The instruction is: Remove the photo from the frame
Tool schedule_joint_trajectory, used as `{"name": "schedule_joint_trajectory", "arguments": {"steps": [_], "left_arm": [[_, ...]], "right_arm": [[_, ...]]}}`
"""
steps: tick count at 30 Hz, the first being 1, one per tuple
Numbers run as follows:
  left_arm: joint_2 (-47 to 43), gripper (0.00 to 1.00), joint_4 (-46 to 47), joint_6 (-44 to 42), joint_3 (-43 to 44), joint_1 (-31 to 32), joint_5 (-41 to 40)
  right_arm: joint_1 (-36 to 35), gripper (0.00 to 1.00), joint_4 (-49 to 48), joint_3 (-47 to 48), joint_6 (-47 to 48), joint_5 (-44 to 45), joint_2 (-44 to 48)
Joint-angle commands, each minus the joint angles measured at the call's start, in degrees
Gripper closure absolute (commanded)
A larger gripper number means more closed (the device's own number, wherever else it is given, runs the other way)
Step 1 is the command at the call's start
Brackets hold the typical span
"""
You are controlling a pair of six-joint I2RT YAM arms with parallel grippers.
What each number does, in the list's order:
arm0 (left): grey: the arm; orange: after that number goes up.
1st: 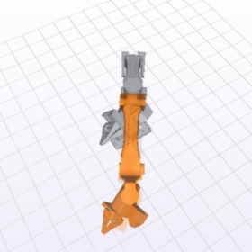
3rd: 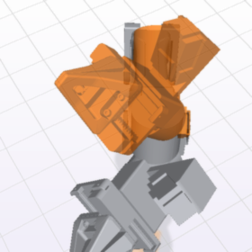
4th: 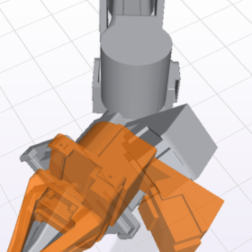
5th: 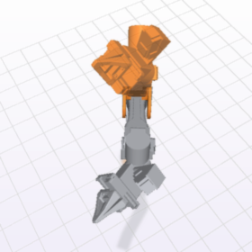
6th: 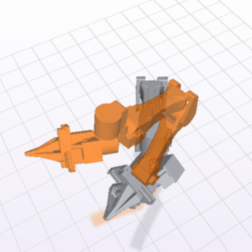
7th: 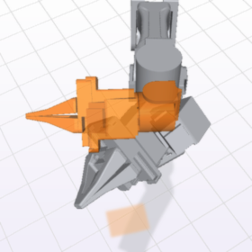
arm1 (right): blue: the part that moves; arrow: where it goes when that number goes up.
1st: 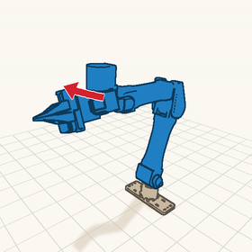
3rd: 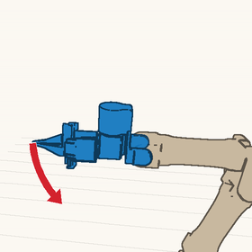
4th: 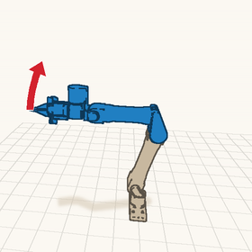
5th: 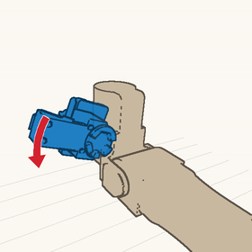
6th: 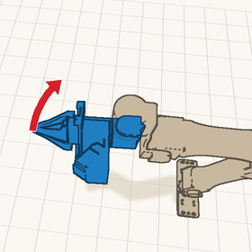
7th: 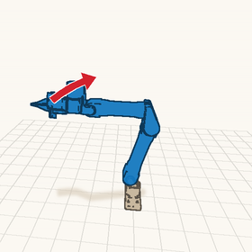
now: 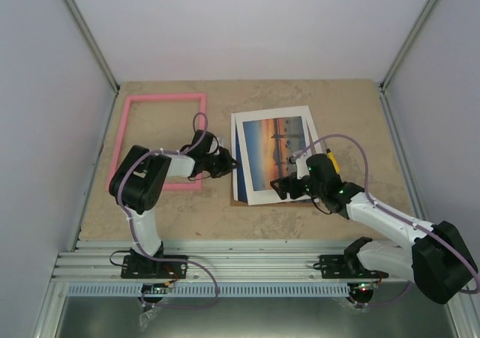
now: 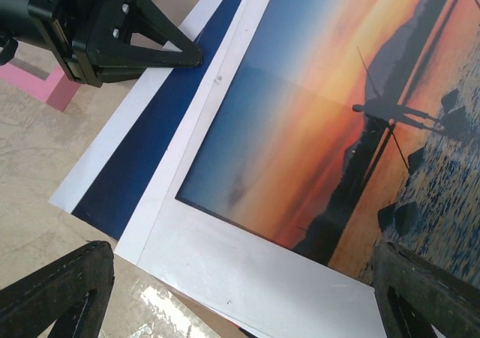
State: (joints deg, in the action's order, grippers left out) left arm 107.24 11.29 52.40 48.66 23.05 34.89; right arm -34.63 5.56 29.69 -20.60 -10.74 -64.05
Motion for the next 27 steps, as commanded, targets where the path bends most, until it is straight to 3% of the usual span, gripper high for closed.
{"name": "schedule_joint_trajectory", "arguments": {"steps": [1,10,27], "left_arm": [[1.38,0.97,1.17,-0.98,1.05,-0.16,-2.05],[-2.62,1.00,-3.53,-4.43,0.45,-0.17,-5.31],[-18.41,1.00,-30.25,-11.04,2.38,-0.17,-18.21]], "right_arm": [[-0.32,0.06,-1.39,0.46,0.90,-0.07,-0.72],[-0.26,0.06,-1.65,0.19,1.26,-0.12,-0.55],[-0.26,0.06,-4.72,0.64,1.58,-0.59,-1.73]]}}
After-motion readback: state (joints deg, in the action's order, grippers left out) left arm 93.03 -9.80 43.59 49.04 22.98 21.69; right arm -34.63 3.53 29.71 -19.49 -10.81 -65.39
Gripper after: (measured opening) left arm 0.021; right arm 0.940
